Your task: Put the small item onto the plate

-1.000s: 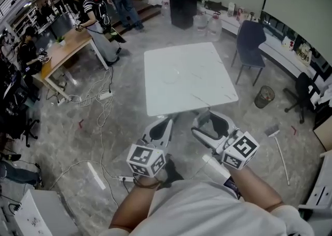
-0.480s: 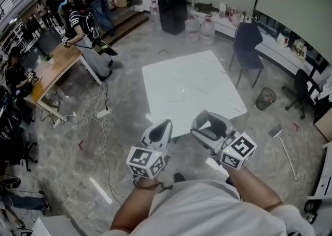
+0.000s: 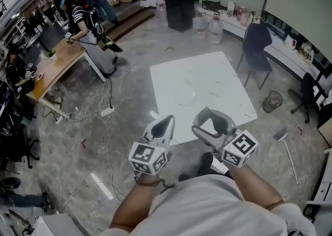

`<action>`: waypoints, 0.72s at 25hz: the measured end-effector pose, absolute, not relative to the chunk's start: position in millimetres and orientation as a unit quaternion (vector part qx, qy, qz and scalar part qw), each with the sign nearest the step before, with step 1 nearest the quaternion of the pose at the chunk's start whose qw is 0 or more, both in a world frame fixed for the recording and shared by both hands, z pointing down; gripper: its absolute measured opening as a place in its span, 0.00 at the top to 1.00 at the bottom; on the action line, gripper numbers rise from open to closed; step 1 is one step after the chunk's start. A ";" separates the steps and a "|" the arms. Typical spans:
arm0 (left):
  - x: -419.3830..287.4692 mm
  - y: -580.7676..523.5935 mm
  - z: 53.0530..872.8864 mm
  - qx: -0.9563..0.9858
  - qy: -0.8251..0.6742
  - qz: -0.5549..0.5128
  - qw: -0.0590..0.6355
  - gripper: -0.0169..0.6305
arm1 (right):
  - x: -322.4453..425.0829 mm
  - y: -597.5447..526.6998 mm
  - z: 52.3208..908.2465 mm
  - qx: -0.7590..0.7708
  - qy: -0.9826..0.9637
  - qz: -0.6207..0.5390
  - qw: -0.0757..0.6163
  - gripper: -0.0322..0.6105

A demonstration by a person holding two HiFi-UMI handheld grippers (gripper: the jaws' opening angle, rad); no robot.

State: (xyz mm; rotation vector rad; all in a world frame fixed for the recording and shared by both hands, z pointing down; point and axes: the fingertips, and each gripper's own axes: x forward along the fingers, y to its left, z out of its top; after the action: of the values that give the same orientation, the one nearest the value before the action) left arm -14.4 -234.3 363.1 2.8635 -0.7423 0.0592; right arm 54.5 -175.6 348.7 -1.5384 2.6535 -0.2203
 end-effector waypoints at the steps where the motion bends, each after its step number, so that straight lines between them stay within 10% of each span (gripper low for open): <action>1: -12.6 -240.5 364.1 0.963 -0.253 0.020 0.092 0.96 | 56.6 -182.6 349.2 -0.497 0.864 -0.072 0.031 0.49; 18: 79.1 -404.8 394.6 0.941 -0.323 0.023 0.102 0.96 | 144.8 -362.3 382.1 -0.421 0.902 -0.092 -0.004 0.49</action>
State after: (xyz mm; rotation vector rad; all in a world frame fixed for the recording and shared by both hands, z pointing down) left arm 79.1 -404.8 394.6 2.7774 -0.9530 0.0673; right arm 144.8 -362.3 382.1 -1.3265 2.8413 -0.2885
